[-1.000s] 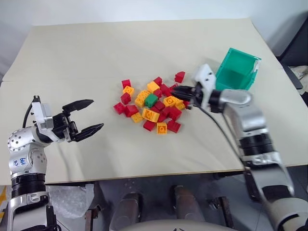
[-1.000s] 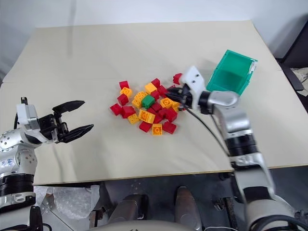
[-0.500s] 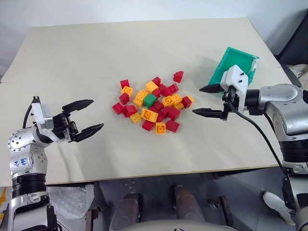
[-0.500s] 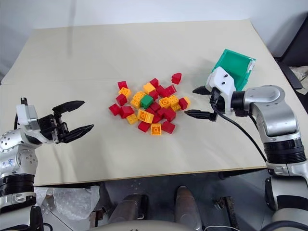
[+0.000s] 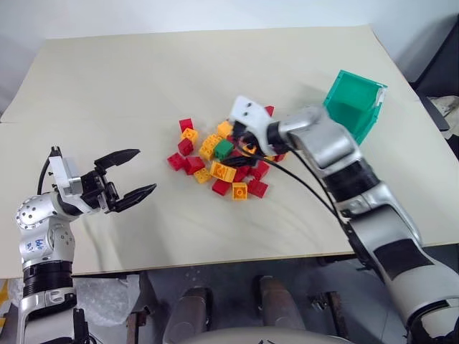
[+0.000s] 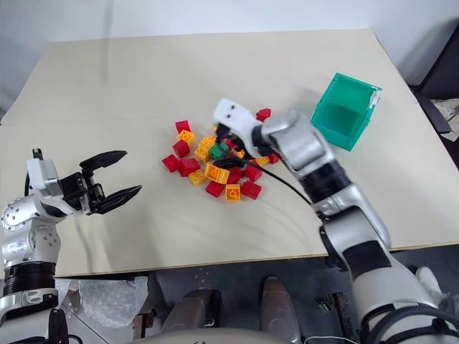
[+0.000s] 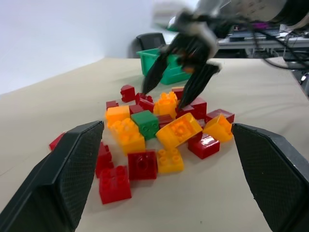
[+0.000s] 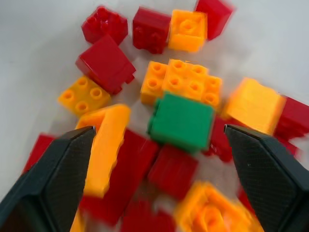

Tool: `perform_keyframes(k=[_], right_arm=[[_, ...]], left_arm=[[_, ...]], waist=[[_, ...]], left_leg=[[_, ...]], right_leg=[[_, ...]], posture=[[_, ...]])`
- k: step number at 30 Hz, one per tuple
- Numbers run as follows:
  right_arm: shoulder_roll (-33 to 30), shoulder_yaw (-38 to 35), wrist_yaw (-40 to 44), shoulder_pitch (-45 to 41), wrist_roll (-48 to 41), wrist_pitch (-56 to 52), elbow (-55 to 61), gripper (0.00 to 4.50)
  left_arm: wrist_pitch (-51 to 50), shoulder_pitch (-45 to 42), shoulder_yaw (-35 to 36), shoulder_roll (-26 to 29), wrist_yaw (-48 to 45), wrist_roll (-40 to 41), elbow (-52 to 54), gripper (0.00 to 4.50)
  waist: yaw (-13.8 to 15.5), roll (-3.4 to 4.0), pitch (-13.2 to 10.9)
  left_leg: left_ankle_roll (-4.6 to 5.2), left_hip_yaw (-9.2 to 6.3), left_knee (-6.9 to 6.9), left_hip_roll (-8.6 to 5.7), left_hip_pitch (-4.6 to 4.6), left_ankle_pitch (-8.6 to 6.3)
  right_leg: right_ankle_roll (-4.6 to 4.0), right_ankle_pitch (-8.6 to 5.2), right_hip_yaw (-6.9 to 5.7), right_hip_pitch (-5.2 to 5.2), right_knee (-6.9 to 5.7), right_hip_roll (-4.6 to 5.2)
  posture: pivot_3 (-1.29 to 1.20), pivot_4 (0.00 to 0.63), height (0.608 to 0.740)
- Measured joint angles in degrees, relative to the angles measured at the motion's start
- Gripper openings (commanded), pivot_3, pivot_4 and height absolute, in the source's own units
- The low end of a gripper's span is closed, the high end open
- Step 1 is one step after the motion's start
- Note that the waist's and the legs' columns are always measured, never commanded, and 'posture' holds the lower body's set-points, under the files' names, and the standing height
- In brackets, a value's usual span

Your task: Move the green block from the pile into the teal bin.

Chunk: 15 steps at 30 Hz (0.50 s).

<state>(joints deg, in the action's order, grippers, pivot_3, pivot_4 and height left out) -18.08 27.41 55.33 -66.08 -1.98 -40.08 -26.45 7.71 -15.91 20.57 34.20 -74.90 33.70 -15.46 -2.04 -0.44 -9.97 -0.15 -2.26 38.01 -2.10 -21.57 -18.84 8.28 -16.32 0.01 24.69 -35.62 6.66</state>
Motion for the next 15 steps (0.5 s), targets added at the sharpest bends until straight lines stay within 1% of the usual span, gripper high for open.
perform_keyframes(k=[5, 8, 10, 15], right_arm=[[2.96, 1.18, 2.04, -4.11, 2.60, 2.74, -9.10, 4.46], [7.48, 1.11, 1.59, -8.33, 4.54, 6.08, -18.08, 4.46], [9.05, 1.01, 1.24, -9.75, 5.29, 7.47, -21.44, 4.46], [11.22, 0.00, 1.25, -12.49, 6.86, 12.78, -29.91, 4.46]], left_arm=[[0.11, 2.68, 0.91, -0.10, 1.50, 0.16, 1.89, 4.50], [0.43, 4.73, 1.34, -0.74, 2.58, 0.53, 4.18, 4.50], [0.48, 5.29, 1.38, -1.07, 2.98, 0.62, 4.75, 4.50], [0.51, 6.09, 1.39, -1.65, 4.34, 0.66, 6.22, 4.50]], waist=[[-0.01, 0.00, 0.00], [-0.39, 0.00, 0.00], [-0.90, 0.00, 0.01], [-1.27, 0.01, 0.02]], left_leg=[[0.01, -0.14, 0.05, -0.02, 0.00, -0.04], [-0.02, -0.13, 0.07, 0.01, 0.01, -0.04], [-0.06, -0.14, 0.06, 0.05, 0.02, -0.03], [-0.07, -0.15, 0.08, 0.03, 0.13, -0.03]], right_leg=[[-0.01, 0.00, -0.23, -0.10, 0.01, 0.05], [-0.02, -0.01, -0.24, -0.10, -0.02, 0.02], [-0.06, -0.03, -0.26, -0.10, -0.06, 0.00], [-0.07, -0.04, -0.29, -0.20, -0.13, 0.04]], posture=[[0.00, 0.150, 0.740], [0.00, 0.150, 0.740], [0.00, 0.150, 0.740], [0.00, 0.150, 0.740]])
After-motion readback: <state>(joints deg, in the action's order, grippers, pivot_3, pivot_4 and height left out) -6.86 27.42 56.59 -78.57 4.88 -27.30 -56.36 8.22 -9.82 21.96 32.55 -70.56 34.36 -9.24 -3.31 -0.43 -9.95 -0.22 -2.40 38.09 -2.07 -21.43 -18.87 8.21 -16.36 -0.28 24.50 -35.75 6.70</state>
